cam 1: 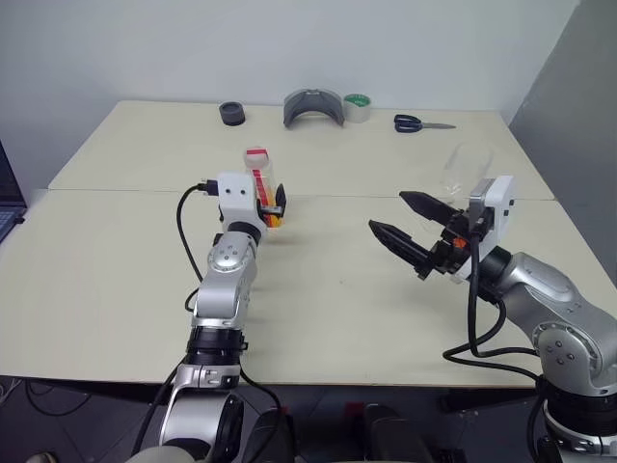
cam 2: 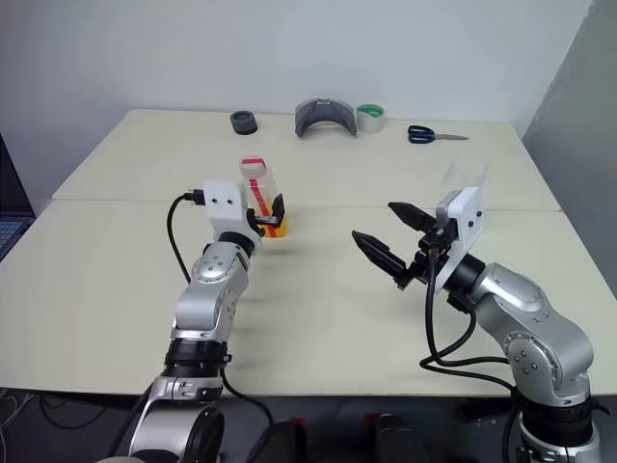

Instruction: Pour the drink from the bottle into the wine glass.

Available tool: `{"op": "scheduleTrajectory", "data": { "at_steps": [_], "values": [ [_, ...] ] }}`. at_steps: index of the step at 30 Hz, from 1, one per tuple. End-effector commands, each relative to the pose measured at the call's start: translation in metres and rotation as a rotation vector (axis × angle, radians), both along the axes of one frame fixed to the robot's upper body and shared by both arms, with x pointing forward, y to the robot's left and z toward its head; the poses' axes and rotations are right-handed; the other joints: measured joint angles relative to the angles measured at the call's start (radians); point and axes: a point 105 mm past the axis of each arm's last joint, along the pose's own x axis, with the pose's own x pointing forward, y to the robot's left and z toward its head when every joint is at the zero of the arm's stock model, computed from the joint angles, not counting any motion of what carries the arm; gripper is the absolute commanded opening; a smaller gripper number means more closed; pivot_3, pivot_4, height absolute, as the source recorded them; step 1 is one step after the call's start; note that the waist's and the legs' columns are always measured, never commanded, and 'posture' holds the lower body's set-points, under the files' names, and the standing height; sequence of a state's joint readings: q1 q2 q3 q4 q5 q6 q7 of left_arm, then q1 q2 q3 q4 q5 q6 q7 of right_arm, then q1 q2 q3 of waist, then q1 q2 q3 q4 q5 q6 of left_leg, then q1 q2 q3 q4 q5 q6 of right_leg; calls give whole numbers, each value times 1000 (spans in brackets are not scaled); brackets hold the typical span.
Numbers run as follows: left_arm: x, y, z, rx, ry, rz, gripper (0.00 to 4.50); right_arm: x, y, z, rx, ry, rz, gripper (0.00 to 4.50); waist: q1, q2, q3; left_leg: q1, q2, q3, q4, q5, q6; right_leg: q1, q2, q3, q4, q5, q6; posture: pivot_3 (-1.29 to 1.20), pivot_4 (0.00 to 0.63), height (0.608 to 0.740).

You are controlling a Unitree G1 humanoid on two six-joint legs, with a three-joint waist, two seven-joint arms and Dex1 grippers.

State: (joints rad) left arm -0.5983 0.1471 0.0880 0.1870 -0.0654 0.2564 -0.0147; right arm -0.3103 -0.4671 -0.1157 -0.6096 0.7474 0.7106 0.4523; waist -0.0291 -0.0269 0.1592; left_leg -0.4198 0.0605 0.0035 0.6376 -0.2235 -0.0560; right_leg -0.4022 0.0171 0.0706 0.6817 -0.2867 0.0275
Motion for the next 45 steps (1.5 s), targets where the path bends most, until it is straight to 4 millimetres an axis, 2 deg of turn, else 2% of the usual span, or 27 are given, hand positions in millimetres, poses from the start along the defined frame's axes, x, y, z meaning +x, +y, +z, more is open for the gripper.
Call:
{"op": "scheduleTrajectory", "data": {
  "at_steps": [1, 11, 18, 29, 32, 37, 39, 41, 45],
  "values": [
    [6, -3, 14, 17, -65, -10, 4489, -7, 4, 16, 4, -71, 21, 4500, 0, 0, 0, 0, 0, 0, 0, 0, 0, 0, 0, 0, 0, 0, 0, 0, 150, 740],
    [22, -12, 11, 22, -84, -33, 4489, -6, 3, 18, 6, -82, 6, 4500, 0, 0, 0, -1, 0, 0, 0, 0, 0, -1, 0, 0, 0, 0, 0, 0, 150, 740],
    [33, -10, 13, 35, -98, -32, 4489, -6, 2, 17, 11, -78, -6, 4500, 0, 0, 0, -1, 0, 0, 0, 0, 0, -1, 0, 0, 0, 0, 0, 0, 150, 740],
    [39, -13, 16, 31, -119, -27, 4489, -3, -1, 17, 22, -75, -41, 4500, 0, 0, 0, -2, 0, 0, 0, 0, 0, -1, 0, -1, 0, 0, 0, 0, 150, 740],
    [39, -13, 17, 27, -124, -29, 3954, -4, -1, 17, 22, -76, -44, 4500, 0, 0, 0, -2, 0, 0, 0, 0, 0, -1, 0, -1, 0, 0, 0, 0, 150, 740],
    [39, -12, 18, 21, -132, -26, 2384, -3, -1, 19, 25, -79, -51, 4500, 0, 0, 0, -2, 0, 0, 0, 0, 0, -1, 0, -1, 0, 0, 0, 0, 150, 740],
    [39, -10, 18, 14, -130, -23, 1959, -3, -1, 19, 25, -79, -52, 4500, 0, 0, 0, -2, 0, 0, 0, 0, 0, -1, 0, -1, 0, 0, 0, 0, 150, 740],
    [39, -10, 18, 12, -130, -22, 1761, -3, -1, 19, 25, -78, -52, 4500, 0, 0, 0, -2, 0, 0, 0, 0, 0, -1, 0, -1, 0, 0, 0, 0, 150, 740],
    [38, -10, 17, 11, -127, -24, 1760, -1, 0, 19, 20, -79, -55, 4500, 0, 0, 0, -2, 0, 0, 0, 0, 0, -1, 0, -1, 0, 0, 0, 0, 150, 740]
  ]
}}
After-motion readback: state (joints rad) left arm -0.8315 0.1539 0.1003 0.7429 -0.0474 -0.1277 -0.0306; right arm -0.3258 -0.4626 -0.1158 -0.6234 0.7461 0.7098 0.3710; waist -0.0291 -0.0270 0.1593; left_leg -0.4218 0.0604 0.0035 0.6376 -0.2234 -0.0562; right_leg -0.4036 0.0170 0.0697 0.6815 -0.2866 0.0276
